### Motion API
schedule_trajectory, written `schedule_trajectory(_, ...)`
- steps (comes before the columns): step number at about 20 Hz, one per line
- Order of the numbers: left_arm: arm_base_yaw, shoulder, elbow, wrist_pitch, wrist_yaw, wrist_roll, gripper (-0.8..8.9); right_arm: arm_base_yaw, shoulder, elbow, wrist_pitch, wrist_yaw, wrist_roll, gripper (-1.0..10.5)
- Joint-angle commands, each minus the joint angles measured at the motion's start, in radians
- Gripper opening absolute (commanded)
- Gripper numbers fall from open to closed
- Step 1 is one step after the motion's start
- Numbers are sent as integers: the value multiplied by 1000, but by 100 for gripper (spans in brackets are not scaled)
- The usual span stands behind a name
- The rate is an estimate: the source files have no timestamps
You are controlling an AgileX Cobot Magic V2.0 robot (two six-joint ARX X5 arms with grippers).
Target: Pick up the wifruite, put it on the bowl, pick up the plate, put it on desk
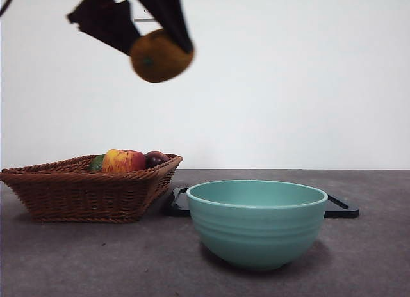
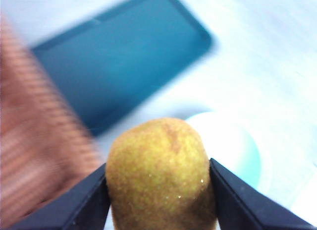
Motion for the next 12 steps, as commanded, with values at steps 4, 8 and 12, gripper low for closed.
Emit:
schedule_trajectory(4, -127, 134, 18, 46, 5, -10, 214, 5, 5, 17, 9, 0, 1, 424)
schedule_trajectory(8, -173, 256, 18, 79, 0, 4, 214, 5, 5, 17, 9, 0, 1, 424)
schedule_trajectory(12, -204, 365, 18, 142, -20, 13, 214, 5, 5, 17, 8, 0, 1, 424)
